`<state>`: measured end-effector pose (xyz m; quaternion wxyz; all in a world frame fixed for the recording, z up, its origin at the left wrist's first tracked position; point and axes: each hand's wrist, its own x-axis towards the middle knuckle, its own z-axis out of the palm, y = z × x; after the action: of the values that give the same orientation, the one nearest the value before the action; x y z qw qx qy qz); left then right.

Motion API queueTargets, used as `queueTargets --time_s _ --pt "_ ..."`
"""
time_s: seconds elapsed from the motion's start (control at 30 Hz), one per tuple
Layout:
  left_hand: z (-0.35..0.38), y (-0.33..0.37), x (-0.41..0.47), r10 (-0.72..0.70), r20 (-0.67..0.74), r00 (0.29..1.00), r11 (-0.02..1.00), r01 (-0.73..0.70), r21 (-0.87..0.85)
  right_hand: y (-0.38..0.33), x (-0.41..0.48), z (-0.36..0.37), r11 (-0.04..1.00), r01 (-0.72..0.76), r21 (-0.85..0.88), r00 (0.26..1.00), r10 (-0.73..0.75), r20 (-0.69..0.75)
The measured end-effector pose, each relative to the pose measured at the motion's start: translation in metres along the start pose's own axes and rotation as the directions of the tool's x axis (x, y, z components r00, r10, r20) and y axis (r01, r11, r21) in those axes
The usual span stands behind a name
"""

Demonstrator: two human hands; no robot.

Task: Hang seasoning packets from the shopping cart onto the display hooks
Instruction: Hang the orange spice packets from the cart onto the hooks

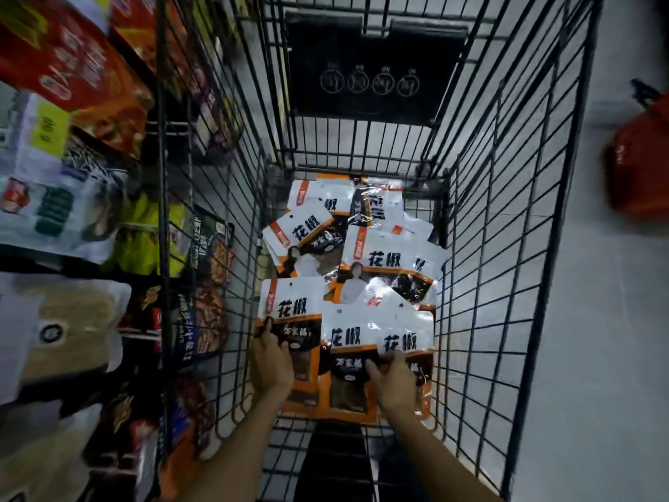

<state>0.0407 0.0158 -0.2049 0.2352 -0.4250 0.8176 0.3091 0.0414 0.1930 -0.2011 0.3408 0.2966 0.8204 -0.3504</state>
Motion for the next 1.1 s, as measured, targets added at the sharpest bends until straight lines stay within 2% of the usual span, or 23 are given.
queueTargets --time_s 0.17,0.27,0.37,0.47,0.57,0.77,0.87,0.97,1.1 --pt "0.007 -0.002 -0.007 0.029 0.041 0.999 0.997 -0.026 -0.066 0.001 -0.009 0.026 0.984 -0.112 0.138 0.994 0.112 0.006" --pt "0.004 -0.001 -0.011 0.092 0.019 0.996 0.994 -0.091 -0.059 0.001 -0.005 0.011 0.975 -0.101 0.196 0.986 0.125 -0.113" --pt "0.0 0.001 -0.007 0.086 0.048 0.995 0.995 -0.083 -0.063 0.006 0.005 -0.015 0.976 -0.067 0.205 0.971 0.112 -0.214" --pt "-0.003 0.005 -0.002 0.009 0.06 0.998 1.0 -0.008 -0.028 0.016 0.013 -0.028 0.968 -0.094 0.232 0.975 0.137 -0.175" --pt "-0.005 0.009 0.0 -0.061 0.034 0.998 0.991 0.065 -0.115 0.018 0.011 -0.028 0.954 -0.115 0.276 0.976 0.16 -0.145" --pt "-0.012 0.008 -0.002 -0.038 -0.087 0.995 0.979 0.019 -0.205 0.018 0.004 -0.028 0.941 -0.116 0.316 0.982 0.157 -0.106" --pt "-0.017 0.01 -0.006 -0.088 -0.029 0.996 0.93 0.072 -0.359 0.015 0.0 -0.034 0.921 -0.12 0.372 0.987 0.151 -0.055" --pt "-0.022 0.01 -0.008 -0.126 0.102 0.987 0.847 0.16 -0.507 0.012 -0.005 -0.041 0.906 -0.085 0.414 0.994 0.107 -0.031" --pt "-0.03 0.011 -0.015 -0.103 0.191 0.976 0.795 0.196 -0.574 0.002 -0.016 -0.054 0.88 -0.013 0.476 0.999 0.028 -0.025"
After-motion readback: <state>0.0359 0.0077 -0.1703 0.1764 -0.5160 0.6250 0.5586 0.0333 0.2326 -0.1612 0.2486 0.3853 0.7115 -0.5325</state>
